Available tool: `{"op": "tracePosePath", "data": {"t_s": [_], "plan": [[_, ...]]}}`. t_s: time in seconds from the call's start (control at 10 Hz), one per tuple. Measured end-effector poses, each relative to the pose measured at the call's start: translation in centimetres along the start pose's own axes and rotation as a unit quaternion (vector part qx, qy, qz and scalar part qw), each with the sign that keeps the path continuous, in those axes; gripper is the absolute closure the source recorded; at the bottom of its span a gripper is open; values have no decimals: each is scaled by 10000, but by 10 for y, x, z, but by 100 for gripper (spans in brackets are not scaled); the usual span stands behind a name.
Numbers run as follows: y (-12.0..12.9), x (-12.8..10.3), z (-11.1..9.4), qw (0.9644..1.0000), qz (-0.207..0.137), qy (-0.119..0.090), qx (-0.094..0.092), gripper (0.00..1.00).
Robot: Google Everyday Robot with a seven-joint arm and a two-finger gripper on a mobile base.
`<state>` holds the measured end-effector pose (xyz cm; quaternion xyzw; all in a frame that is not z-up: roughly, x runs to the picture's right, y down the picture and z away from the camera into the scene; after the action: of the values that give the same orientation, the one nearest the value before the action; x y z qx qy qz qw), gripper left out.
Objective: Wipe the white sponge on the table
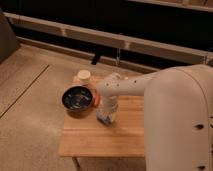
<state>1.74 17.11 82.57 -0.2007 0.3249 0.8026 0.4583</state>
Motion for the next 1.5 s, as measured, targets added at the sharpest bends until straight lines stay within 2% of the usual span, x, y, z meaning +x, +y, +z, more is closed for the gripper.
{"op": "tracePosePath", "data": {"t_s": [0.9, 1.0, 1.1, 1.2, 1.4, 1.5], "plan": [[1, 1, 1, 10000, -14, 7, 15, 85], [-11, -6, -1, 9999, 82, -15, 91, 85], [-40, -27, -6, 9991, 313, -108, 277, 85], [-75, -53, -14, 9969, 568, -223, 498, 85], [-128, -87, -27, 9916, 935, -366, 810, 85], [-128, -87, -28, 9916, 939, -368, 815, 85]]}}
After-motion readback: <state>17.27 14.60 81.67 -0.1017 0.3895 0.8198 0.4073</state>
